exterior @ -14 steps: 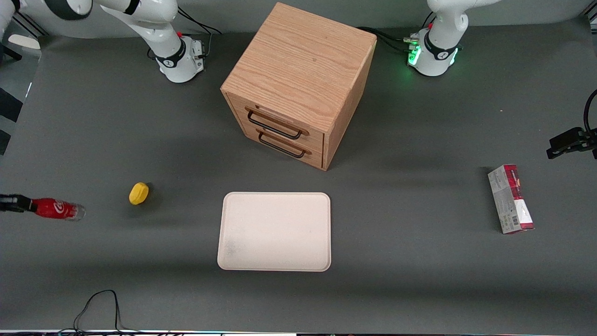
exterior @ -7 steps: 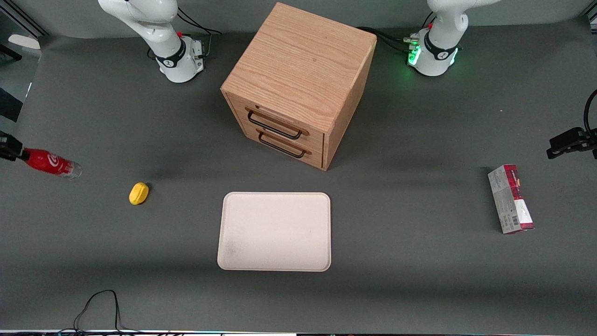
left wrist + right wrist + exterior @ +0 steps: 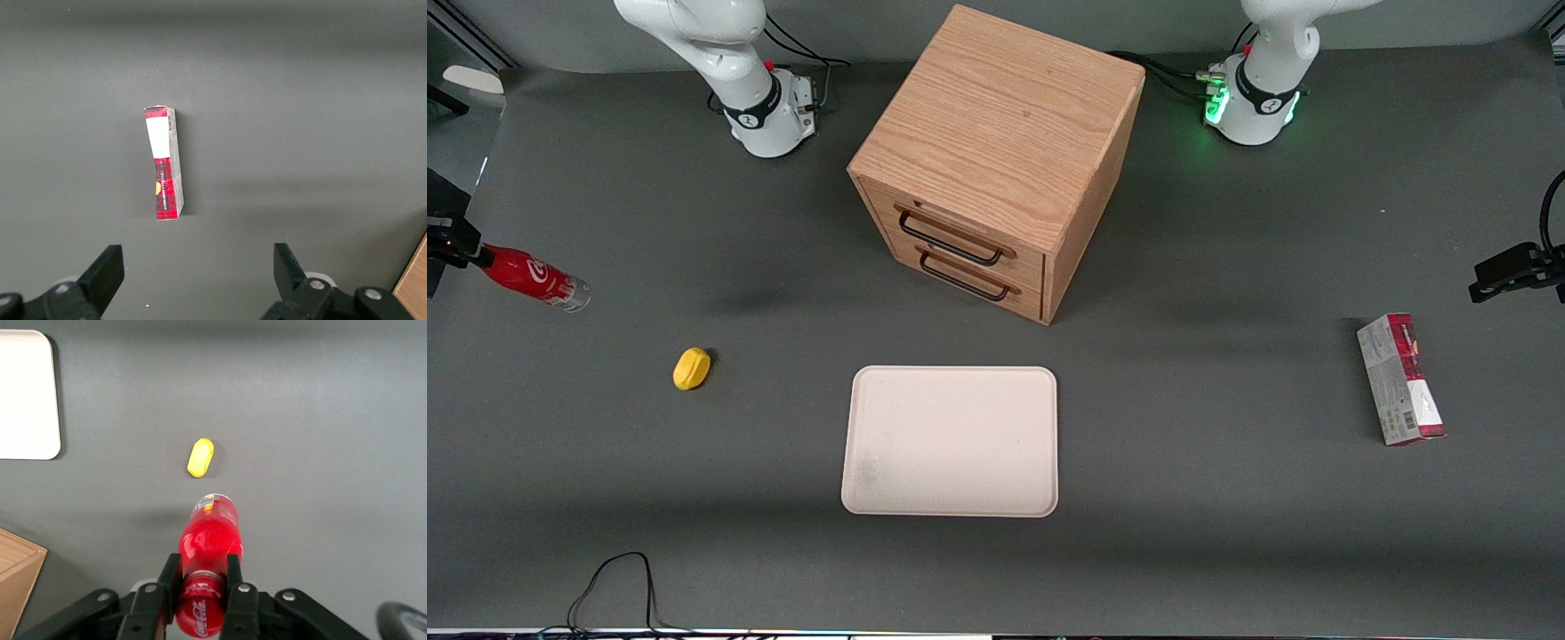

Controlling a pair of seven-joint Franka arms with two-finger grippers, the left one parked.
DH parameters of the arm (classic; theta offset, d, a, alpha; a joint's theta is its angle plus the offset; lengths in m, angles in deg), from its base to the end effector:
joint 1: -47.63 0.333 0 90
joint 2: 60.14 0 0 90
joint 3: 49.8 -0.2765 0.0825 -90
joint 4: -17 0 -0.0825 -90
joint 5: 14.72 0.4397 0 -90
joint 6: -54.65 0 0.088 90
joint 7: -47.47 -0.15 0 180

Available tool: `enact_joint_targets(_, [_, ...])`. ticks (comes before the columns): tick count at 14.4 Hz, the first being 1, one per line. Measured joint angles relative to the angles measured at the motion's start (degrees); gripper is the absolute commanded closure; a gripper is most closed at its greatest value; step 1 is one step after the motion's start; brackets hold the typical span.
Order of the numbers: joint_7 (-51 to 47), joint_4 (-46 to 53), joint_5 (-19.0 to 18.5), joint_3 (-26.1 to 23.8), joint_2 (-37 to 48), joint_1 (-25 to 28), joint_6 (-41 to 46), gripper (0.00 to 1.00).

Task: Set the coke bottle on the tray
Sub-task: 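Lift the bottle with the right gripper and swing it toward the tray, then carry the bottle over the tray's corner with the right gripper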

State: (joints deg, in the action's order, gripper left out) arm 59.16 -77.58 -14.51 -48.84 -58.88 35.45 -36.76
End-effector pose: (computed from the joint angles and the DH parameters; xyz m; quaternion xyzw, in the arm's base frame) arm 0.5874 -0.1366 0.5153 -0.9998 0.0127 0.0158 0.0056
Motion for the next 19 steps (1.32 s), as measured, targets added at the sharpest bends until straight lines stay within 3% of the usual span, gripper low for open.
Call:
enact_joint_targets(4, [-10.42, 7.41, 0.00, -0.26, -7.30, 5.86, 0.67, 1.00])
enact_joint_targets(11, [-30.70, 36.24, 0.02, -0.84, -33.87, 16.14, 4.98, 1.00])
enact_joint_targets(15, [-38.33, 39.09, 0.02, -4.22, -38.44, 17.94, 1.46, 1.00])
enact_joint_targets(19, [-43.13, 39.25, 0.01, -4.59, -41.22, 20.80, -3.09, 1.00])
